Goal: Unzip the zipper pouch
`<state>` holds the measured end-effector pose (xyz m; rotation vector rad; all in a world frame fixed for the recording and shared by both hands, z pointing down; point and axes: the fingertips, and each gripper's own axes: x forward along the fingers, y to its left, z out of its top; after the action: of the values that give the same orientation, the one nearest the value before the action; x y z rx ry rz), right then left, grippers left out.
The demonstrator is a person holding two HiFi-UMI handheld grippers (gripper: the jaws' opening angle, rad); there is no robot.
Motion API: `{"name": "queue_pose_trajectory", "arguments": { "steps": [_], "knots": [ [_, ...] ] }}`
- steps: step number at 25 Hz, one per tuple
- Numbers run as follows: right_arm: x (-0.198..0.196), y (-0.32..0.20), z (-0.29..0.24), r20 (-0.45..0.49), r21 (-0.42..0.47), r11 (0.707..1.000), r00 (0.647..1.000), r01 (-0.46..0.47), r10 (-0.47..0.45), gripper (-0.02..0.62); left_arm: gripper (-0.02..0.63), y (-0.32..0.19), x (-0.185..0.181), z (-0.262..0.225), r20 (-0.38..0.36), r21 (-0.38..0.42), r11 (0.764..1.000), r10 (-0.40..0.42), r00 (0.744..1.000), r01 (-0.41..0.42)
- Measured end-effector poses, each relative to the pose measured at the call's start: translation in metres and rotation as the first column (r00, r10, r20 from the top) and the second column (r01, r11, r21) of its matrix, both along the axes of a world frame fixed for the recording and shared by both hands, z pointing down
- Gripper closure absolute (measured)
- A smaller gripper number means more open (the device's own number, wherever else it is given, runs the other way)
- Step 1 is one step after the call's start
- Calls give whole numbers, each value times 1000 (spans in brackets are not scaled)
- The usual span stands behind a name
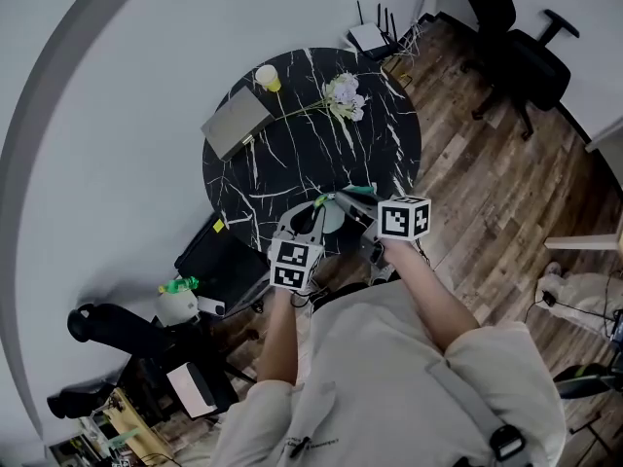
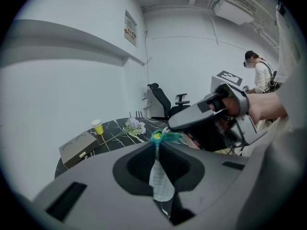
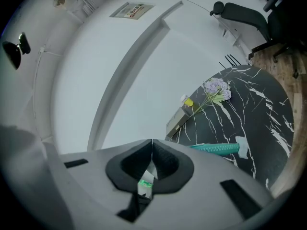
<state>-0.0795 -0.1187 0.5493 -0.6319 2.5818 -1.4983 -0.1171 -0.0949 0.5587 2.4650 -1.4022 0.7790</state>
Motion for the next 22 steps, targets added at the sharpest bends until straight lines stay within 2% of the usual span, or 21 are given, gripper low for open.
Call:
{"name": "queue_pose_trajectory", "arguments": {
  "steps": [6, 22],
  "knots": [
    [5, -4, -2, 4, 0, 1000, 1000, -22, 22, 584, 560, -3, 3, -2, 5, -2, 1000, 14, 1000, -14],
    [12, -15, 6, -57, 7, 999, 997, -42, 42, 584, 560, -6, -5, -1, 3, -6, 1000, 26, 1000, -26]
  ]
}}
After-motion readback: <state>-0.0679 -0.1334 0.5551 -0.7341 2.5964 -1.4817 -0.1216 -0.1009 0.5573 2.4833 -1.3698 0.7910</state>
